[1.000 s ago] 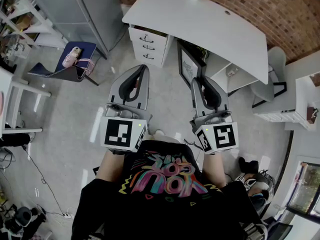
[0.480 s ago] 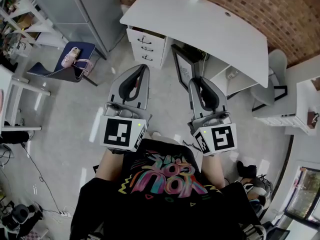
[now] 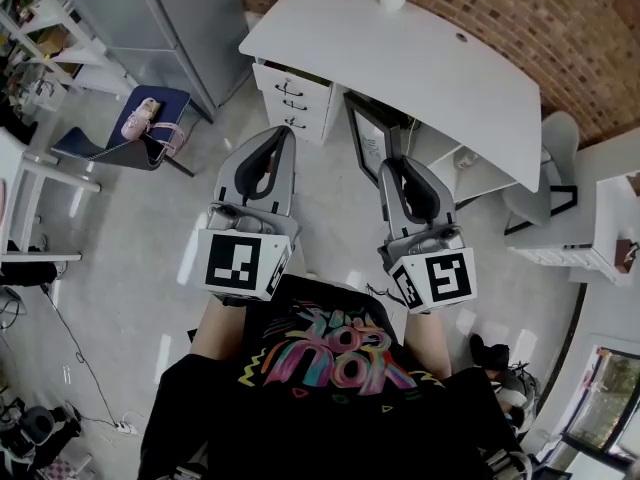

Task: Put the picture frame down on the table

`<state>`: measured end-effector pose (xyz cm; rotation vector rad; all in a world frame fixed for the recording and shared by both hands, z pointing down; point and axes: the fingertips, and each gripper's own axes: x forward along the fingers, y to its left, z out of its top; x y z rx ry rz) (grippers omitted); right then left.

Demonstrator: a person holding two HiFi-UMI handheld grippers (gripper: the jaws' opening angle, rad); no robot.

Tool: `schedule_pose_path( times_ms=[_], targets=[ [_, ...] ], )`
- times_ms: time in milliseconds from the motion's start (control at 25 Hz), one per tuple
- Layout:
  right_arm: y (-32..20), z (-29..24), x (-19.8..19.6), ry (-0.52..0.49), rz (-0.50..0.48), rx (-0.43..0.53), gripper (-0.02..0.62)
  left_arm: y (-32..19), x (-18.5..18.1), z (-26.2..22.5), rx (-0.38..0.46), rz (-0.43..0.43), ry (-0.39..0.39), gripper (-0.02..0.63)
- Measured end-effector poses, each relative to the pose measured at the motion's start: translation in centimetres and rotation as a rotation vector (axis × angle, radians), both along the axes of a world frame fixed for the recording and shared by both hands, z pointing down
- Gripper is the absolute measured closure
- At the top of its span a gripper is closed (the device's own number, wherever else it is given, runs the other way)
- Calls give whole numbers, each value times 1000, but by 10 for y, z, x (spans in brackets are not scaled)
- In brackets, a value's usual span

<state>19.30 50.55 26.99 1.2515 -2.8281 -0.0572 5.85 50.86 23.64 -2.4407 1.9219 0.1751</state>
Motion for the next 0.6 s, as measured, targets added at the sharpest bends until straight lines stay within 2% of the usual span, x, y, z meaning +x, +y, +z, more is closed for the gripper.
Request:
schedule_pose_path(
  times_ms=[280,600],
  targets=[
    [-78,7,-33,-1,24,-4,508,-80,-35,8,0,15,2,582],
    [-201,-1,-93,0,74,-26,508,-202,-104,2,-21,35,-7,583]
  ],
)
